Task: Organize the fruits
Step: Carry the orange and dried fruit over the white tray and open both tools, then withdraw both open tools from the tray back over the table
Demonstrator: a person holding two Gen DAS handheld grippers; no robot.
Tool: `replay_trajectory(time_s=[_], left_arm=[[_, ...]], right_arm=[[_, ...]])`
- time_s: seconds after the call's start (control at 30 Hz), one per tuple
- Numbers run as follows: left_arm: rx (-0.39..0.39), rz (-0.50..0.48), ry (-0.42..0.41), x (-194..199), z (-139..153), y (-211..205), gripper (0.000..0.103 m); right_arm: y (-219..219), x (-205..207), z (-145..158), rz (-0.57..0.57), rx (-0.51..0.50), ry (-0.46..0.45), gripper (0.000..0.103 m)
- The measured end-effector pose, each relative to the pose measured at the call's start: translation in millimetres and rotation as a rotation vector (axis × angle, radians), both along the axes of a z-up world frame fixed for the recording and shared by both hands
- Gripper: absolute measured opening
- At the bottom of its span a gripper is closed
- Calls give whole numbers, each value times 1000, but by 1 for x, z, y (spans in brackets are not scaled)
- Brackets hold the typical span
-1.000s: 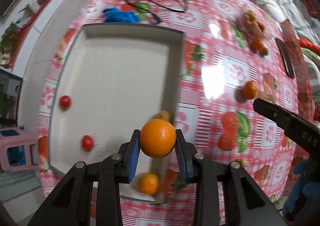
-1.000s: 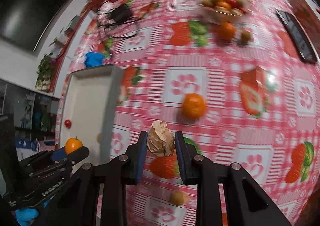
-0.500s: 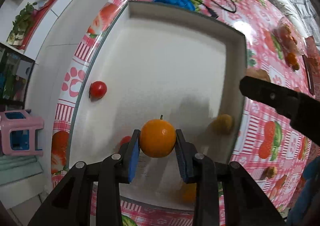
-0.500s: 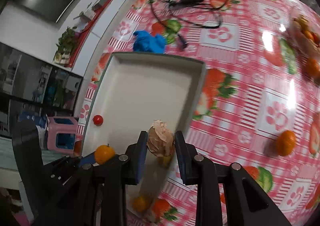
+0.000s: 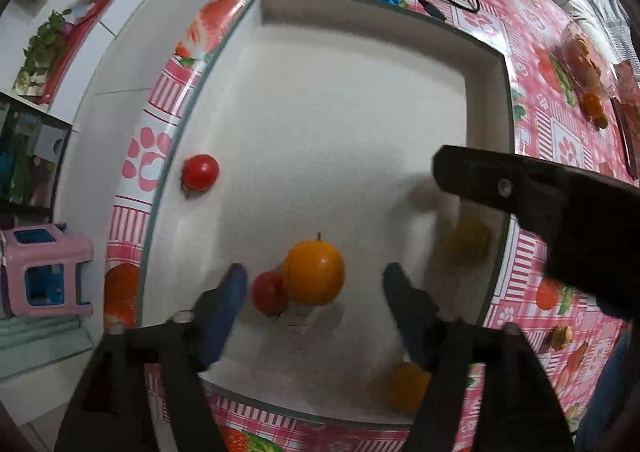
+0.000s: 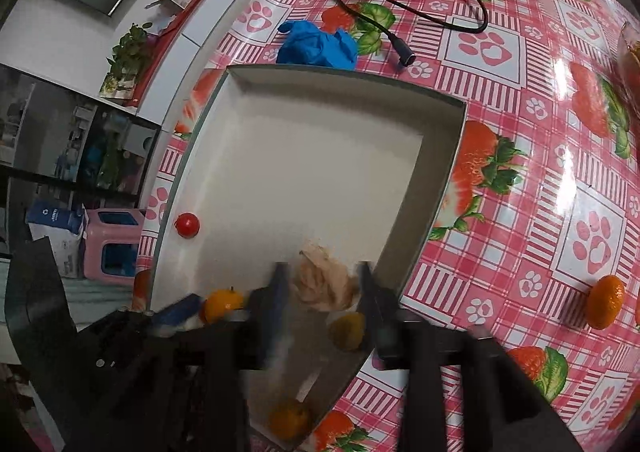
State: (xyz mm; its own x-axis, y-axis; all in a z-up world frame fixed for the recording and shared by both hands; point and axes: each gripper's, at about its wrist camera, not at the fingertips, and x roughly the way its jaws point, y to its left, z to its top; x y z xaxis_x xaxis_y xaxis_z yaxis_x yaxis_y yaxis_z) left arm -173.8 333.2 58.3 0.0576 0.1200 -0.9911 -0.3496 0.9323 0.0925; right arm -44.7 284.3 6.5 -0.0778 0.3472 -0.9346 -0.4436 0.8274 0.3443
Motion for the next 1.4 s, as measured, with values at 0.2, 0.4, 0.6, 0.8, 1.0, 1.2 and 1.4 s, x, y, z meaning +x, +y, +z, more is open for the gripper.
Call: replay_trajectory(time_s=[0.2, 0.4, 0.6, 0.8, 1.0, 1.2, 1.4], left_arm=[[3, 20, 12, 4, 0, 5, 79], [28, 12, 19, 1, 5, 4, 80], [19, -49, 10, 10, 15, -25, 80], [7, -132, -9, 26, 27, -65, 80], [-11, -203, -3, 36, 29, -102, 80], [-26, -262, 27, 39, 21, -139, 80], [-33, -307, 40, 48, 22, -171, 80]], right_arm=[[4, -2, 9, 4, 26, -13, 78], [-26, 5, 27, -82, 7, -76, 103], [-73, 10, 40, -176, -22, -103, 103], [-137, 16, 46, -305, -59, -120, 103], [-209, 21, 37, -440, -139, -92, 103], [-258, 11, 19, -497, -233, -36, 103], [-271, -2, 0, -444, -327, -16, 103]])
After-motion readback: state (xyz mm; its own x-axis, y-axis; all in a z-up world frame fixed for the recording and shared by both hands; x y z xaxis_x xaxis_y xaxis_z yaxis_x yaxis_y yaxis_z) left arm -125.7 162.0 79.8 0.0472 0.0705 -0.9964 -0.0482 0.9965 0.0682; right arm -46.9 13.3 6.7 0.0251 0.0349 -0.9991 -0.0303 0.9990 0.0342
